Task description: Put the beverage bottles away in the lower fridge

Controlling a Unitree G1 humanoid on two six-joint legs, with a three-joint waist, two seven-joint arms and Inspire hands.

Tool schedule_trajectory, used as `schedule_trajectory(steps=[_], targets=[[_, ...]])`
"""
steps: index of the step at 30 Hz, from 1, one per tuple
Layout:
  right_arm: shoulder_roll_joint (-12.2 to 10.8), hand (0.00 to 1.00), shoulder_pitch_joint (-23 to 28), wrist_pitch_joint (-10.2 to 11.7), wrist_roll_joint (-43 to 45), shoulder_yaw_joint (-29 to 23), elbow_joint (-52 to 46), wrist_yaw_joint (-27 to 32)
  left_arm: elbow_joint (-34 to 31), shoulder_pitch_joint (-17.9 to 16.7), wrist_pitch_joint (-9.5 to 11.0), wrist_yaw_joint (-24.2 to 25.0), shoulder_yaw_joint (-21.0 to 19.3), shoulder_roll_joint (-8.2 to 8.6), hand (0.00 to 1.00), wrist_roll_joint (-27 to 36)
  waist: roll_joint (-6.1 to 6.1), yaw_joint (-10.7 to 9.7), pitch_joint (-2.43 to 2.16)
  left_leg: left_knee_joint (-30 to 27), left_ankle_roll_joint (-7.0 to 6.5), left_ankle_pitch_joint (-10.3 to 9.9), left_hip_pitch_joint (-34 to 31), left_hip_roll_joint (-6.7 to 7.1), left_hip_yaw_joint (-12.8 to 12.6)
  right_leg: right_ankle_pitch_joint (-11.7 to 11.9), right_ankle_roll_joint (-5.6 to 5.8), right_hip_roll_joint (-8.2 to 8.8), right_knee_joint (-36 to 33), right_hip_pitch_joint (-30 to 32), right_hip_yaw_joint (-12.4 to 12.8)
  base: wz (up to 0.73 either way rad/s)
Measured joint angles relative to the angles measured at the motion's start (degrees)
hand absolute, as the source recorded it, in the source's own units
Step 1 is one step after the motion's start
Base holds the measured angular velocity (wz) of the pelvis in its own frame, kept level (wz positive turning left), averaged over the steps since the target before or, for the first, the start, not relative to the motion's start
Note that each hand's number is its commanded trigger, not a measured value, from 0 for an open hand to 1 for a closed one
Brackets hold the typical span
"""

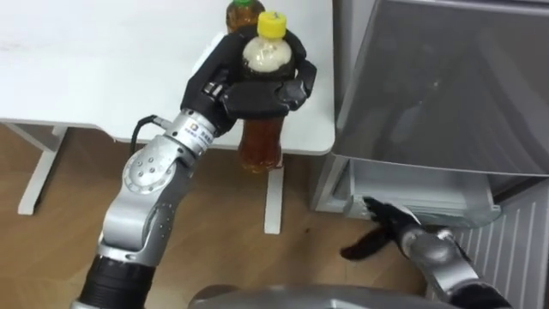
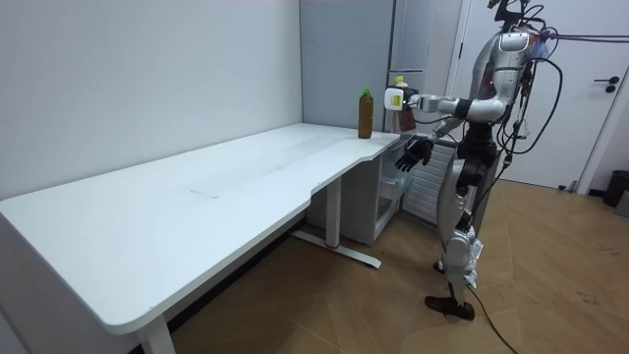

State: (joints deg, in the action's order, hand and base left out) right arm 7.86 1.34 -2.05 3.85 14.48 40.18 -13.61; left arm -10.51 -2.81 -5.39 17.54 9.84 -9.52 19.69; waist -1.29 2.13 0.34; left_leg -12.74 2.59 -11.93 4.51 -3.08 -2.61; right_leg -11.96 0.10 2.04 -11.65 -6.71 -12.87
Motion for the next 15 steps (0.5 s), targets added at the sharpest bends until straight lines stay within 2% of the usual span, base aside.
schedule_trajectory(steps=[2, 5, 9, 12, 15], targets=[[-0.92, 0.0, 0.09, 0.23, -2.59, 0.09, -1.18, -2.39, -0.32, -0.84, 0.53, 1.05, -0.21, -0.43, 1.0, -0.05, -0.06, 0.02, 0.04, -0.06, 0.0, 0.0, -0.01, 0.26, -0.01, -0.08, 0.06, 0.27, 0.17, -0.12, -0.08, 0.06], [-0.9, 0.0, 1.08, 0.2, -4.46, -0.03, -3.27, -5.78, -0.53, -2.22, 0.7, 2.91, -0.79, -0.63, 1.0, -0.3, -0.11, -0.12, 0.07, -0.62, -0.07, -0.03, -0.11, 0.95, 0.32, -0.35, 0.52, 0.9, 0.12, -0.23, -0.46, 0.1], [-0.33, 0.0, 1.82, 0.03, -6.19, -0.03, -10.64, -11.24, -1.05, -3.02, 0.73, 5.48, -0.87, -1.49, 1.0, -0.21, -0.14, -0.12, 0.13, -1.36, -0.46, -0.26, -0.9, 0.98, 0.37, -0.39, 0.61, 0.98, -0.14, -0.19, -0.73, 0.06], [-0.35, 0.0, 1.82, 0.12, -6.37, -0.09, -15.6, -15.06, -1.05, -4.19, 0.73, 8.15, -0.77, -1.45, 1.0, -0.21, -0.15, -0.26, 0.15, -1.78, -0.46, -0.26, -0.86, 0.97, 0.39, -0.39, 0.6, 1.01, -0.06, -0.69, -1.06, 0.07], [-0.1, 0.0, 1.82, -0.01, -6.05, -0.07, -16.07, -17.92, -1.05, -4.73, 0.72, 9.5, -0.72, -1.44, 1.0, -0.24, -0.17, -0.18, 0.44, -1.8, -0.46, -0.26, -1.11, 0.94, 0.5, -0.43, 0.57, 1.0, -0.02, -0.43, -1.42, 0.07]])
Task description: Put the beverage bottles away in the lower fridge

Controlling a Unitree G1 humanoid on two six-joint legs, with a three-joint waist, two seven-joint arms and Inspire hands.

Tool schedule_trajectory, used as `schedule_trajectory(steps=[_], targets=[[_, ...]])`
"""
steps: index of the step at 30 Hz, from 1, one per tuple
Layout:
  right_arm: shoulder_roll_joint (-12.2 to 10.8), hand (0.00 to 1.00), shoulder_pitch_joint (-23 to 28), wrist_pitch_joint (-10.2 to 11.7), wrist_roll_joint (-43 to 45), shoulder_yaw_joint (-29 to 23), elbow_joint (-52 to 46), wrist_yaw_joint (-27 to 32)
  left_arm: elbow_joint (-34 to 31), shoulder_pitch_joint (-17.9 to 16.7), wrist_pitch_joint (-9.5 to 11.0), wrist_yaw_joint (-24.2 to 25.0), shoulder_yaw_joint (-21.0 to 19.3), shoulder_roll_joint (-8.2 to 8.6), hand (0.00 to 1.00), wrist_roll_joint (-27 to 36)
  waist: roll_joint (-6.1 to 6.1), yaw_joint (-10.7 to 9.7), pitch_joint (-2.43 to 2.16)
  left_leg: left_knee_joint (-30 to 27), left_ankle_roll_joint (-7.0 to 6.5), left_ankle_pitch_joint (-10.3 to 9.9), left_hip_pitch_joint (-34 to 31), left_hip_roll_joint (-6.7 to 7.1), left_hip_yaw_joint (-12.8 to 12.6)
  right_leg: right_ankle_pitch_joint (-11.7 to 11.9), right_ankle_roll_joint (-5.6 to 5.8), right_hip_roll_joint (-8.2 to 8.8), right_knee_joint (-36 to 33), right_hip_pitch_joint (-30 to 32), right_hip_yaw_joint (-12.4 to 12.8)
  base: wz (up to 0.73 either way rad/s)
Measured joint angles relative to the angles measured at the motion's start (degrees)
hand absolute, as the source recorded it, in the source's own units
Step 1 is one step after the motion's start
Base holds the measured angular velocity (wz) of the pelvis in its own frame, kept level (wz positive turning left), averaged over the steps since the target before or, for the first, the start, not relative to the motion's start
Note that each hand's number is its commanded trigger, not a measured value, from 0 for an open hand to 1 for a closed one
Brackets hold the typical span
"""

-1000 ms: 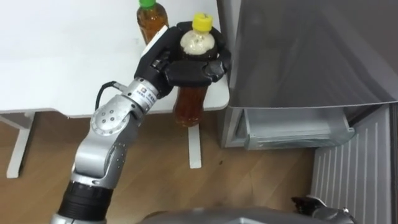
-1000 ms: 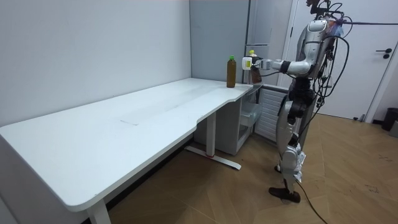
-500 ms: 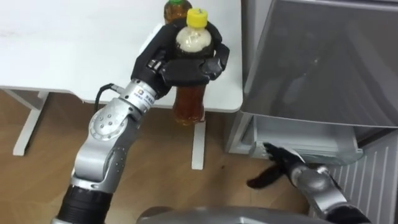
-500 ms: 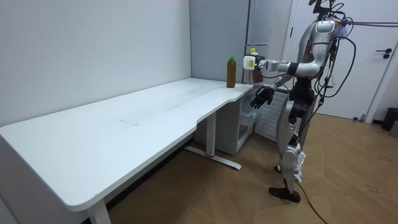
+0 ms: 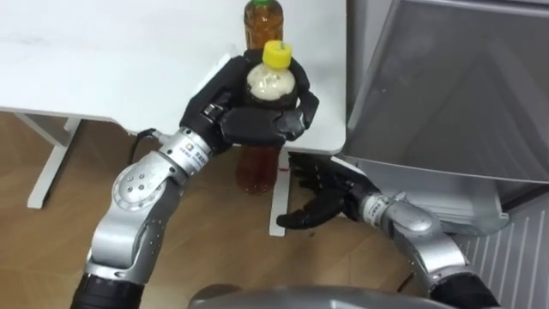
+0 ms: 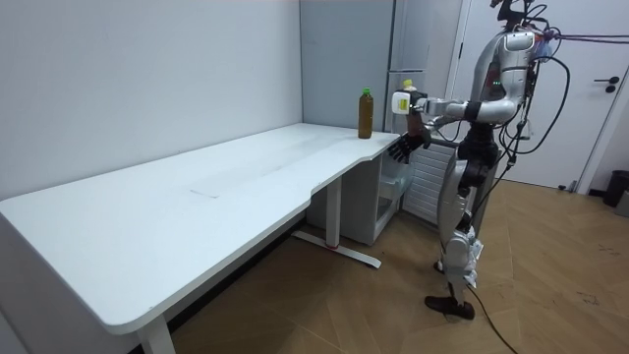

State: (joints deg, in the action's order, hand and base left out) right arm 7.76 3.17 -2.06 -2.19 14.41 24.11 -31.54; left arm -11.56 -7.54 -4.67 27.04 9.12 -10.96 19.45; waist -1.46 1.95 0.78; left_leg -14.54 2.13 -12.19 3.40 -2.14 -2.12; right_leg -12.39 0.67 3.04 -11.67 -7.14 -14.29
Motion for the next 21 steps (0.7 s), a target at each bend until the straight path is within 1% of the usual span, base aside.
schedule_trajectory(steps=[4, 12, 14, 17, 20, 21], targets=[[0.46, 0.0, 0.01, -0.04, 0.0, 0.01, -0.64, -3.16, 0.0, -0.19, 0.0, -0.1, -0.01, 0.0, 1.0, 0.0, -0.11, -0.04, 0.02, -0.09, 0.0, 0.0, -0.72, 0.0, 0.01, -0.03, 0.01, 0.02, -0.15, 0.43, -0.09, 0.0], [0.88, 0.0, 0.07, -0.1, -0.27, 0.01, -2.68, -7.59, 0.07, -1.21, -0.01, -0.14, 0.18, -0.04, 1.0, 0.01, -0.34, -0.18, -0.01, -0.2, 0.0, 0.0, -0.86, 0.0, -0.03, -0.04, 0.02, 0.0, -0.18, 0.37, -0.13, 0.0], [0.87, 0.0, 0.14, -0.49, -0.29, 0.03, -2.71, -8.8, 0.17, -1.59, -0.01, -0.15, 0.18, -0.06, 1.0, 0.01, -0.52, -0.22, -0.03, -0.19, 0.0, 0.0, -0.81, 0.0, -0.04, -0.04, 0.02, -0.01, -0.11, 0.26, -0.12, 0.0], [1.05, 0.0, 0.21, -0.56, -1.45, 0.1, -2.71, -10.41, 0.43, -2.52, -0.06, -0.18, 0.46, -0.06, 1.0, -0.07, -0.98, -0.19, -0.1, -0.19, 0.0, 0.0, -0.75, 0.0, -0.04, -0.04, 0.02, -0.01, -0.12, 0.19, -0.18, 0.0], [1.08, 0.0, 0.21, -0.77, -3.78, 0.2, -2.79, -11.73, 0.46, -3.22, -0.14, -0.35, 0.69, -0.04, 1.0, -0.12, -1.38, -0.04, -0.34, -0.26, 0.0, 0.0, -0.69, -0.02, -0.11, -0.02, 0.0, -0.02, -0.13, 0.26, -0.1, 0.0], [1.07, 0.0, 0.21, -1.18, -4.67, 0.22, -2.79, -12.34, 0.46, -3.27, -0.14, -0.35, 0.93, -0.04, 1.0, -0.12, -1.52, -0.04, -0.43, -0.3, 0.0, 0.0, -0.69, -0.02, -0.11, -0.02, 0.0, -0.02, -0.14, 0.25, -0.13, 0.0]])
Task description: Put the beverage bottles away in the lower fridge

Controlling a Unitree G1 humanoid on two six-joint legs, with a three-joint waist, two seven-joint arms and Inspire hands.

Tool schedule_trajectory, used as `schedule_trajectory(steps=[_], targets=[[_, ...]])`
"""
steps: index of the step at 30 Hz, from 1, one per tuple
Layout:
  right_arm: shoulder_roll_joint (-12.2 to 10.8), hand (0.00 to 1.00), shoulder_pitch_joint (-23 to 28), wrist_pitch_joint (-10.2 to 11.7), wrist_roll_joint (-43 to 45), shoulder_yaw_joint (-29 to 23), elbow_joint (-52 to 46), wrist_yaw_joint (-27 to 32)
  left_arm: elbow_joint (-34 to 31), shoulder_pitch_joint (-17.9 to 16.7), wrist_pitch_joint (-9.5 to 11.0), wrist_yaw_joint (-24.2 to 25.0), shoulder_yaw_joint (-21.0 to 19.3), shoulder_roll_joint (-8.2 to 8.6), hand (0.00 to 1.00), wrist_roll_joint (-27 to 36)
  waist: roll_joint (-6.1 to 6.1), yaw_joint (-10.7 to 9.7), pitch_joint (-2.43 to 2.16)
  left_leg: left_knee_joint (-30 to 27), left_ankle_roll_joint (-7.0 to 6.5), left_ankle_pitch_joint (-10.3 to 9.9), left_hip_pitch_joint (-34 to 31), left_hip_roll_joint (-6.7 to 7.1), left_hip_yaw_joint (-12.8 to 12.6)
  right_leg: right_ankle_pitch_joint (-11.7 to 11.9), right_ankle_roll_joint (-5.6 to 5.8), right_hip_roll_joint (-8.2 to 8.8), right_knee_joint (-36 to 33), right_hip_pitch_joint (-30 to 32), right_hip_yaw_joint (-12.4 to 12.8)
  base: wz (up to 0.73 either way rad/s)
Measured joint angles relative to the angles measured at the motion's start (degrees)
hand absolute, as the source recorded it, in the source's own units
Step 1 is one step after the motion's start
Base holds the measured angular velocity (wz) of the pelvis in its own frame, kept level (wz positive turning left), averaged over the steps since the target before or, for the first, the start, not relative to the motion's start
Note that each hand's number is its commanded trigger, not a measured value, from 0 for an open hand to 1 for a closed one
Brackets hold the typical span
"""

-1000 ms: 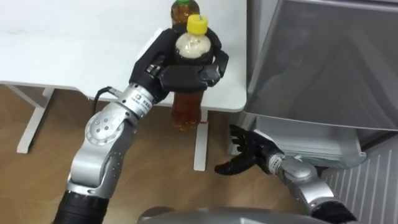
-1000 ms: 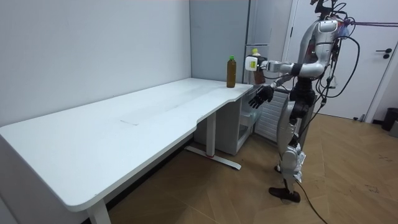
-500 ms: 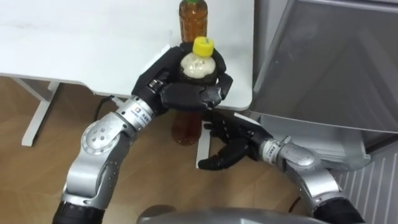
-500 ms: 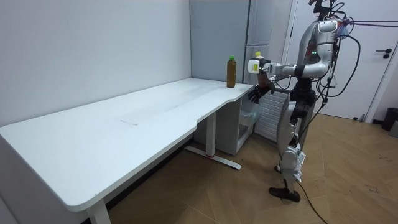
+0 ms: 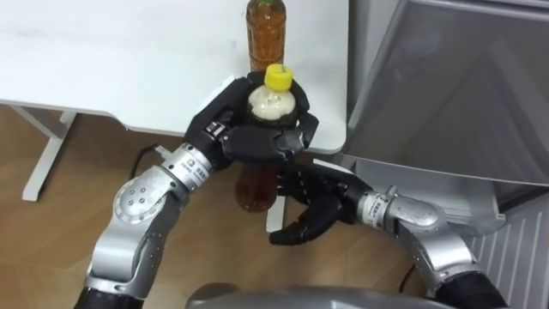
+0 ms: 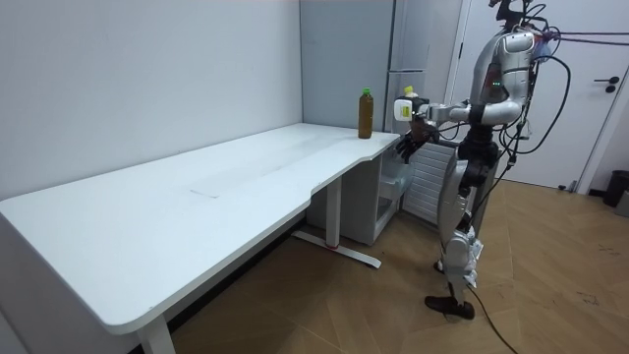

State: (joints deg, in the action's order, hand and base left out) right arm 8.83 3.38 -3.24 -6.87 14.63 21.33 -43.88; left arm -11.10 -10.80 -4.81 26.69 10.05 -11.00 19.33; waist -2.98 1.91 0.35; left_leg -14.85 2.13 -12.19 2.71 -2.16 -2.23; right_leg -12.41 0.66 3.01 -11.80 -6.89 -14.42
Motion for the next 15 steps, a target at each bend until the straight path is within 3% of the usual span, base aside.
schedule_trajectory(steps=[15], targets=[[0.33, 0.0, 0.0, -0.55, -7.12, 1.03, -2.15, -3.84, 1.43, 0.01, 0.02, 0.61, 4.27, -0.09, 1.0, -1.07, 0.65, 0.01, 0.38, -0.59, -0.12, -0.11, -1.35, -0.12, -0.06, 0.02, -0.03, 0.06, -0.92, 1.87, 0.18, -0.01]])
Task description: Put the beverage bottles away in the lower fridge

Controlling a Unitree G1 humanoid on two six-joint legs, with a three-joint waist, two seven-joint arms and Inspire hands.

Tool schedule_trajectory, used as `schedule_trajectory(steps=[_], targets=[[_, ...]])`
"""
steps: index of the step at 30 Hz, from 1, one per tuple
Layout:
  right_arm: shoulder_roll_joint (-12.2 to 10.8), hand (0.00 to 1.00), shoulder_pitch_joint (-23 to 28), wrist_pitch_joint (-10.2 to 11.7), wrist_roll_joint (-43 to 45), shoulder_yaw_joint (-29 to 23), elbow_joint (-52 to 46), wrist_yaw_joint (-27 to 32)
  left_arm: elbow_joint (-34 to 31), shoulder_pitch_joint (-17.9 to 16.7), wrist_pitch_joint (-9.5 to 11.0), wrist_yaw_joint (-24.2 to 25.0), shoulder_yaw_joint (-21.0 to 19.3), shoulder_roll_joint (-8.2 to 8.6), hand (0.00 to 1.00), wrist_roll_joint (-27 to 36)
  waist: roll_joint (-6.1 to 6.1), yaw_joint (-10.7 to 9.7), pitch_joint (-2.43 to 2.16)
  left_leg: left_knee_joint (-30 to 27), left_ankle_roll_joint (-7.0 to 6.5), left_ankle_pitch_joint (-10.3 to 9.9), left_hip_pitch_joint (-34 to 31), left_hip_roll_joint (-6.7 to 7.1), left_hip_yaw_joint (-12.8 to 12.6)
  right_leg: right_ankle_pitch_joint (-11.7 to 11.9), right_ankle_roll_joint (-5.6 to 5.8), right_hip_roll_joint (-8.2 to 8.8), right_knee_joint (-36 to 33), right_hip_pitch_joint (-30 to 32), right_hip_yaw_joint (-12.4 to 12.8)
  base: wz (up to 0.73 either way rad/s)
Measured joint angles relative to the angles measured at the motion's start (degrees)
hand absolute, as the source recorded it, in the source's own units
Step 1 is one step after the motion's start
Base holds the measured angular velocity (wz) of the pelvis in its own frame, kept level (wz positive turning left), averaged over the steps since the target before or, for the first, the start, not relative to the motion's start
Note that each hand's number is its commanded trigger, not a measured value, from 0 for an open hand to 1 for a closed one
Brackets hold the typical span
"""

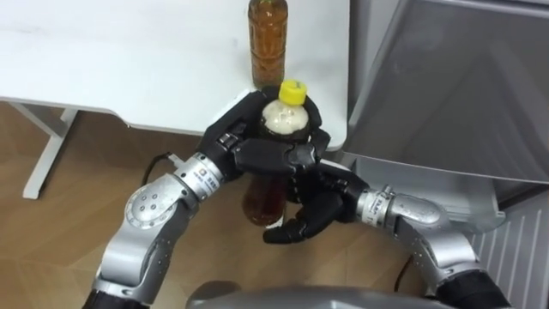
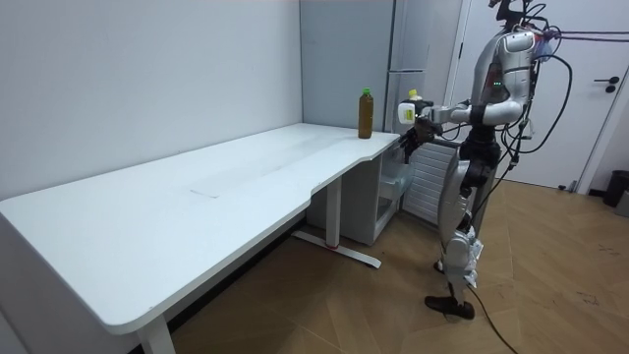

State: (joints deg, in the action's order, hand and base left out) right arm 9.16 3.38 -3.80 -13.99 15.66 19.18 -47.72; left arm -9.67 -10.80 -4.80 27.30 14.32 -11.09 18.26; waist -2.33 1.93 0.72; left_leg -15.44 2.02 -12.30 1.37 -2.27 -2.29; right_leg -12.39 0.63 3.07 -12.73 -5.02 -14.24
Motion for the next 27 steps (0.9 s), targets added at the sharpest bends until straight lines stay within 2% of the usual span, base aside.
schedule_trajectory(steps=[4, 9, 14, 15, 16, 21, 27], targets=[[0.09, 0.0, 0.01, 0.01, -4.78, 2.4, -0.08, -1.07, 2.3, 0.0, -0.01, 0.47, 0.47, -0.32, 1.0, -1.1, -0.51, 0.0, 0.16, 0.01, 0.0, 0.0, -0.23, 0.0, 0.06, -0.02, -0.03, -0.01, -0.02, 0.21, 0.1, 0.0], [-0.11, 0.0, 0.25, -0.04, -6.33, 3.66, -0.01, -1.07, 2.69, 0.01, 0.0, 1.06, 0.64, -0.6, 1.0, -2.22, -1.44, 0.19, 0.02, -0.21, -0.01, -0.01, -1.03, 0.01, 0.04, -0.02, -0.05, -0.03, -0.06, 0.89, 0.22, 0.0], [0.23, 0.0, 0.3, -0.04, -6.62, 4.49, 0.01, -1.07, 2.78, 0.01, 0.02, 0.91, 1.02, -0.79, 1.0, -2.26, -1.34, 0.21, 0.07, -0.19, -0.01, -0.01, -1.12, -0.03, 0.04, 0.0, -0.08, -0.05, -0.42, 0.9, 0.42, 0.0], [0.33, 0.53, 0.6, -0.04, -6.99, 4.56, 0.01, -1.07, 2.8, 0.01, 0.02, 0.92, 1.3, -0.91, 1.0, -2.34, -1.32, 0.25, 0.08, -0.19, -0.01, -0.01, -1.13, -0.02, 0.06, 0.0, -0.08, -0.05, -0.43, 0.94, 0.3, 0.0], [0.33, 1.0, 0.9, -0.04, -7.15, 4.58, 0.01, -1.07, 2.82, 0.01, 0.02, 0.98, 1.48, -1.02, 1.0, -2.58, -1.28, 0.28, 0.1, -0.19, -0.02, -0.02, -1.15, -0.02, 0.07, 0.01, -0.09, -0.04, -0.5, 1.0, 0.21, 0.0], [0.37, 1.0, 1.49, -0.04, -7.69, 4.62, 0.15, -1.04, 2.92, 0.01, 0.01, 1.64, 1.8, -1.03, 1.0, -3.01, -0.7, 0.24, 0.49, -0.1, -0.07, -0.09, -1.15, -0.05, 0.18, 0.02, -0.11, -0.03, -0.88, 1.18, 0.13, 0.0], [0.72, 1.0, 1.89, -0.22, -7.66, 4.66, 0.16, -0.26, 2.92, 0.0, 0.01, 2.47, 3.4, -0.97, 1.0, -2.96, -0.4, 0.25, 0.28, -0.1, -0.07, -0.09, -1.26, -0.06, 0.16, 0.03, -0.13, -0.03, -1.05, 1.75, 0.22, 0.0]])
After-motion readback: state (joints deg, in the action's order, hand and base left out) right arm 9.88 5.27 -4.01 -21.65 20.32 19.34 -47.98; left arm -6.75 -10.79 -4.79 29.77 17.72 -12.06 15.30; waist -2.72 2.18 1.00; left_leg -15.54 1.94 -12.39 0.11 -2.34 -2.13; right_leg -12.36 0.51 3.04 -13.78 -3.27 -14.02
